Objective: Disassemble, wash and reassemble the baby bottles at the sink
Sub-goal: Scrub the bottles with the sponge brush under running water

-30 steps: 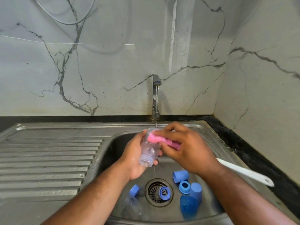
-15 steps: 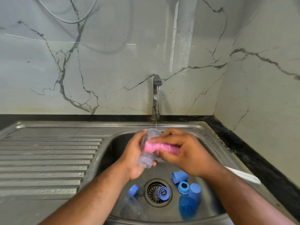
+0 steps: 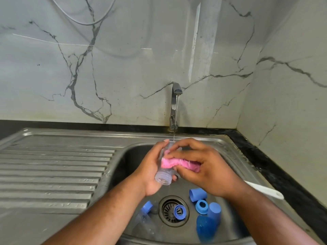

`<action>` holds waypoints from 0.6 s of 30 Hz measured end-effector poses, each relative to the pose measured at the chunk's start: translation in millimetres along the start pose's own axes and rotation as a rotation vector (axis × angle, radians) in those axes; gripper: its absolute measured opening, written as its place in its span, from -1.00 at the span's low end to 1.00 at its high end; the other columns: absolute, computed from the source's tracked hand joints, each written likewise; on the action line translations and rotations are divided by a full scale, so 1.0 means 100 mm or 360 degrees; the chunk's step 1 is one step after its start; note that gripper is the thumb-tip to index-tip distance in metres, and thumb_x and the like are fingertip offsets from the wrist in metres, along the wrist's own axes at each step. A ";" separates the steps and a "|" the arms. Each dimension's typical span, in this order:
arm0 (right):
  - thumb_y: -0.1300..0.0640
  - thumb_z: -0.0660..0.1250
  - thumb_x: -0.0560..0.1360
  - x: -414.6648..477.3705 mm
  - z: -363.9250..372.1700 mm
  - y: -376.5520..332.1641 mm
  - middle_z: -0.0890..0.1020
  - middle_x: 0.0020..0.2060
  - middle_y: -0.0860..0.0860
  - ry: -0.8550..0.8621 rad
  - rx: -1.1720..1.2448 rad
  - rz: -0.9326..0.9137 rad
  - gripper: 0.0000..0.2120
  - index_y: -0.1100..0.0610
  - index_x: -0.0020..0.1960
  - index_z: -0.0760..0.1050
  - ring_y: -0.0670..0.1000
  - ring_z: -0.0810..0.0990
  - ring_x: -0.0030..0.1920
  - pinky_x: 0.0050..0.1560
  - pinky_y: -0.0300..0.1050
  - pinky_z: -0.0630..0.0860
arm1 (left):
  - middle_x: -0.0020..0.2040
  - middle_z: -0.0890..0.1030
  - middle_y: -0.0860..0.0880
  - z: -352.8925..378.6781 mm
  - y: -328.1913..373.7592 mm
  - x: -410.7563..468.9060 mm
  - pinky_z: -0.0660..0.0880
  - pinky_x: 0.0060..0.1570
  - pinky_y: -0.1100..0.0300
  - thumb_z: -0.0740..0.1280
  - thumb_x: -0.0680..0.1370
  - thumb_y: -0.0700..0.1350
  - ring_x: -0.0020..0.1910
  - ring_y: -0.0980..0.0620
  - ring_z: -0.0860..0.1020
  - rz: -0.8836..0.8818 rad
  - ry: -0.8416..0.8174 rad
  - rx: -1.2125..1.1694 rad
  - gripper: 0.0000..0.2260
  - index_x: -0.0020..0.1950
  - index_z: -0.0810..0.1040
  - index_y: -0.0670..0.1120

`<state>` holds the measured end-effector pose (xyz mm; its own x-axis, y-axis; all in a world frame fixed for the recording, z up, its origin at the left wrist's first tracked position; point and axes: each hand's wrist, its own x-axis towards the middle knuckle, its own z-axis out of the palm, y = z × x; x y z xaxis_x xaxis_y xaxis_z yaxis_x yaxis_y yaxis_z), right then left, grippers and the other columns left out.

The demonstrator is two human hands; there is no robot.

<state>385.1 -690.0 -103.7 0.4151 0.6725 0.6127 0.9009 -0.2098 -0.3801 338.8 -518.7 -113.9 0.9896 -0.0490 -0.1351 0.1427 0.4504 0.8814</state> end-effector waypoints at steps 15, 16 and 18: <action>0.03 0.44 0.54 0.01 -0.01 0.01 0.55 0.08 -0.24 0.0139 -0.0118 0.0150 -0.65 -0.10 0.32 0.61 -0.14 0.59 0.03 -0.10 -0.25 0.54 | -0.21 0.64 -0.16 0.03 0.05 0.01 0.44 -0.45 0.21 0.11 0.68 0.07 -0.33 -0.02 0.55 -0.0028 0.0119 -0.0275 -0.61 0.04 0.62 -0.16; 0.05 0.47 0.53 0.00 0.01 -0.01 0.55 0.09 -0.22 0.0053 -0.0074 0.0056 -0.65 -0.09 0.31 0.62 -0.11 0.60 0.03 -0.10 -0.27 0.53 | -0.21 0.64 -0.16 0.02 0.05 0.01 0.45 -0.42 0.19 0.10 0.68 0.08 -0.33 -0.02 0.55 -0.0042 0.0120 -0.0280 -0.59 0.05 0.61 -0.17; 0.03 0.46 0.53 0.00 0.01 0.01 0.55 0.09 -0.24 0.0061 -0.0125 0.0064 -0.66 -0.13 0.30 0.61 -0.12 0.60 0.01 -0.11 -0.21 0.55 | -0.21 0.64 -0.16 0.00 0.05 0.02 0.46 -0.42 0.19 0.09 0.68 0.09 -0.34 -0.03 0.56 -0.0044 0.0112 -0.0232 -0.58 0.05 0.62 -0.16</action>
<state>386.2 -689.6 -104.9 0.4543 0.6351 0.6248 0.8900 -0.2919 -0.3504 340.9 -516.4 -110.4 0.9809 -0.0026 -0.1944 0.1605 0.5748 0.8024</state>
